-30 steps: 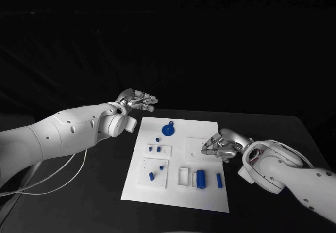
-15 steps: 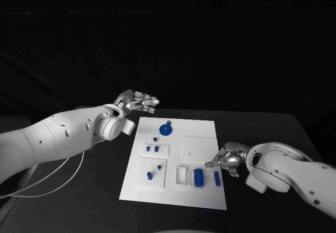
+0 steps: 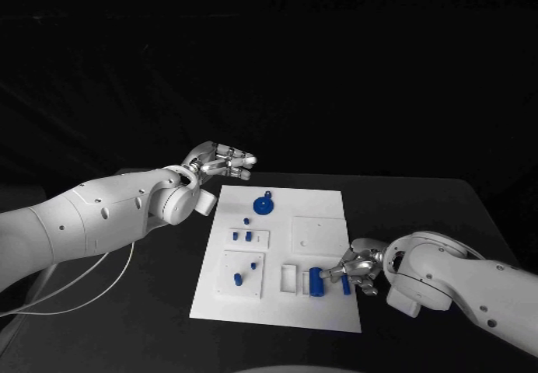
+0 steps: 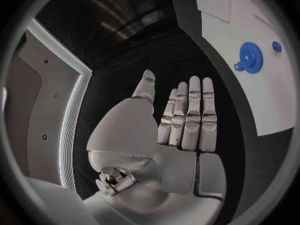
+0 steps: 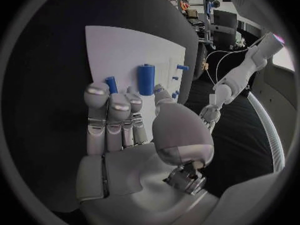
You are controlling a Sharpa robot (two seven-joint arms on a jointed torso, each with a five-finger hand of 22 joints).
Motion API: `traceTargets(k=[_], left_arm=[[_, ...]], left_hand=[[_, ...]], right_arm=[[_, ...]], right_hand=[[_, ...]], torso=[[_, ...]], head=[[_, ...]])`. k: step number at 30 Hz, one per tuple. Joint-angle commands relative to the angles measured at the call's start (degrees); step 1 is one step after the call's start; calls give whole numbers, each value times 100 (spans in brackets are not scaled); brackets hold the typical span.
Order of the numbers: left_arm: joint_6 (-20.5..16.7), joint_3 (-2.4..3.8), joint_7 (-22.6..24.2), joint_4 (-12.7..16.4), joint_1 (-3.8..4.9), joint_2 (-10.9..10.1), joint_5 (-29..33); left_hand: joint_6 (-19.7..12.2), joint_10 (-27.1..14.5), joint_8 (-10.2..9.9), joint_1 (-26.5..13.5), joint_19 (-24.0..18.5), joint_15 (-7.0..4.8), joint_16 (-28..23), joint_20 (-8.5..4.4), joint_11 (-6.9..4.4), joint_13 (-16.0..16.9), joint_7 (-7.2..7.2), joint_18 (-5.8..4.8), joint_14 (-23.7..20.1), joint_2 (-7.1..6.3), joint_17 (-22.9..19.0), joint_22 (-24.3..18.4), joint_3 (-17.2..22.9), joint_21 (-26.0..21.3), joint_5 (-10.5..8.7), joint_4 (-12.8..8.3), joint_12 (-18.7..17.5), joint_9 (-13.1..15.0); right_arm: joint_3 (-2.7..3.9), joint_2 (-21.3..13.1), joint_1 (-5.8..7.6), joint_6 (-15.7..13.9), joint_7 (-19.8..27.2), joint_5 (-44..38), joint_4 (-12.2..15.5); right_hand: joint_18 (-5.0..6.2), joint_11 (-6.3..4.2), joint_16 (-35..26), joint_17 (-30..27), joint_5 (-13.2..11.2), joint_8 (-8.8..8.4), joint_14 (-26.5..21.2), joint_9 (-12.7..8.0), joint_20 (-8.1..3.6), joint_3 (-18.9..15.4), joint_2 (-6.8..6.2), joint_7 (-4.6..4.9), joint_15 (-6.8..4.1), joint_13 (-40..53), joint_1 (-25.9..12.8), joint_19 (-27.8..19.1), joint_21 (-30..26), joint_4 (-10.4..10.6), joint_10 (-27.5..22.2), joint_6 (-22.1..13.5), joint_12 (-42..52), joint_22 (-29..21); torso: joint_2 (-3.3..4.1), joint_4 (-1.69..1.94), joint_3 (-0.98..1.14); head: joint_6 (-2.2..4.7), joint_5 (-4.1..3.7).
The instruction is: Assemble the parts on the task board
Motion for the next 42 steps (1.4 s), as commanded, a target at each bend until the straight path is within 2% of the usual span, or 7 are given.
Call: traceTargets(k=[1,18,27,37,38,40,42], left_arm=[[150,3,119,25,1,12,-27],[235,3,75,56,1,37,-64],[225,3,53,61,1,42,-80],[232,3,12,68,1,40,-81],[231,3,7,69,1,40,-81],[227,3,-5,70,2,38,-81],[227,3,-17,70,2,36,-81]], left_hand=[[-35,-33,-2,-41,9,-13,-12,24,-1,5,-7,-86,64,-6,5,-17,4,17,-22,22,-20,6],[-73,-44,-1,-72,45,-74,-14,-37,-17,5,-8,-151,283,2,-28,-128,8,36,-19,44,-20,7],[-79,-47,-1,-73,56,-45,-17,-25,-4,5,8,-140,187,-2,-70,-169,10,43,-14,43,-20,6],[-96,-62,-4,-73,61,-38,-16,-17,6,5,23,-129,169,-14,-77,-188,15,46,-13,44,-20,5],[-96,-62,-4,-73,61,-38,-16,-17,6,5,23,-129,169,-14,-77,-188,15,46,-13,44,-20,5],[-96,-62,-4,-73,61,-38,-16,-17,6,5,23,-129,169,-14,-77,-188,15,46,-13,44,-20,5],[-94,-71,-1,-72,64,-33,-17,-12,12,5,29,-123,159,-11,-81,-199,26,50,-10,49,-20,6]], right_arm=[[-45,69,-4,27,-197,54,-1],[-389,426,-3,-226,-179,-243,-205],[-529,543,-3,-330,-188,-275,-348],[-590,565,-3,-507,-181,-323,-441],[-592,560,-3,-533,-178,-326,-440],[-594,542,-3,-610,-166,-324,-426],[-596,511,-3,-703,-150,-265,-395]], right_hand=[[-2,-1,-18,13,26,-10,43,12,47,-122,63,4,14,15,24,282,35,15,38,-39,-35,49],[9,14,-36,24,49,-13,42,14,56,-319,-6,29,25,21,89,283,47,-7,16,-138,-63,77],[11,20,-47,31,71,-14,47,-8,61,-175,22,42,29,14,202,286,63,-264,3,-155,-71,107],[-6,13,-56,45,276,-16,45,-105,55,629,-120,50,21,11,312,288,78,-653,-7,-117,-76,151],[-9,-2,-56,47,528,-16,47,-128,46,869,-100,46,8,10,469,289,83,-802,-23,-98,-85,155],[-25,-10,-70,43,691,-27,46,-242,33,1662,-303,34,4,14,210,288,87,-1071,-29,-58,-93,169],[-27,-26,-74,42,773,-20,48,-246,29,1876,-284,30,-5,11,150,290,84,-1150,-25,1,-98,172]], torso=[[6,-1,11],[10,8,7],[9,7,-2],[11,11,-2],[12,10,0],[11,8,0],[11,3,3]], head=[[-12,-7],[-68,-14],[-85,-14],[-97,-11],[-97,-9],[-96,-12],[-96,-11]])
